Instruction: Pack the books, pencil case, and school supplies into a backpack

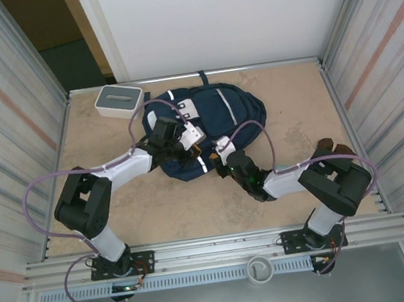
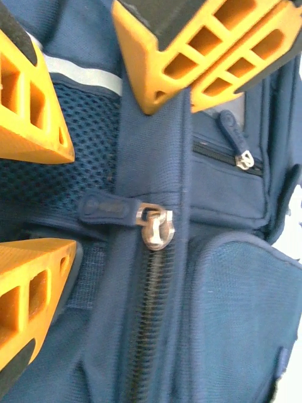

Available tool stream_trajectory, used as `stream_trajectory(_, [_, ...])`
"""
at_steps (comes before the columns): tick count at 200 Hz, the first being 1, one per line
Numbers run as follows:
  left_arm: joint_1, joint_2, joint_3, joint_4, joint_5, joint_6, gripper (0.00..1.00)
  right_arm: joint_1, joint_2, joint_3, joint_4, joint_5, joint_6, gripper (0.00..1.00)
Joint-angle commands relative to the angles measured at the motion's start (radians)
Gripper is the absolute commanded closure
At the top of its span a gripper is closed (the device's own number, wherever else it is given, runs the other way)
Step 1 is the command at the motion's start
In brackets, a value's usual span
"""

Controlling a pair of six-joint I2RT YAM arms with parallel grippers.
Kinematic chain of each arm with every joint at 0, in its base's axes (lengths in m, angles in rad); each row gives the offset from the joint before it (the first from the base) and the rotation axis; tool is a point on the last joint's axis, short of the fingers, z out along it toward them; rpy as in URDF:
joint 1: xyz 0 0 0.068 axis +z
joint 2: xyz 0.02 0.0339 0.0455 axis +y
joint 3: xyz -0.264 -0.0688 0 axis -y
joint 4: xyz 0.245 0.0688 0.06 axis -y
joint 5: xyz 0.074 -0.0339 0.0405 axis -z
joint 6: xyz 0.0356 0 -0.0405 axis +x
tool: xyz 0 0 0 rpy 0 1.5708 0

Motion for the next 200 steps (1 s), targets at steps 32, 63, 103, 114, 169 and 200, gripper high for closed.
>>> stream_trajectory(32, [0.0, -0.054, -0.009, -0.019, 0.111, -0.02, 0.91, 0.009, 0.07, 0.085, 0.071, 0.132, -0.105, 0.65])
stream_trajectory(63, [0.0, -0.055, -0.01, -0.018, 0.116, -0.022, 0.91, 0.011, 0.118, 0.122, 0.073, 0.208, -0.109, 0.71])
stream_trajectory(103, [0.005, -0.065, -0.024, -0.026, 0.083, -0.007, 0.91, 0.015, 0.105, 0.097, 0.05, 0.304, -0.068, 0.81])
stream_trajectory(114, [0.006, -0.063, -0.026, -0.035, 0.062, 0.005, 0.91, 0.015, 0.08, 0.074, 0.038, 0.305, -0.049, 0.84])
stream_trajectory(169, [0.013, -0.048, -0.029, -0.054, 0.004, 0.031, 0.91, -0.013, -0.015, 0.0, -0.044, 0.131, 0.015, 0.96])
stream_trajectory(200, [0.013, -0.046, -0.03, -0.054, 0.002, 0.035, 0.91, -0.062, -0.058, -0.03, -0.07, -0.003, 0.05, 1.0])
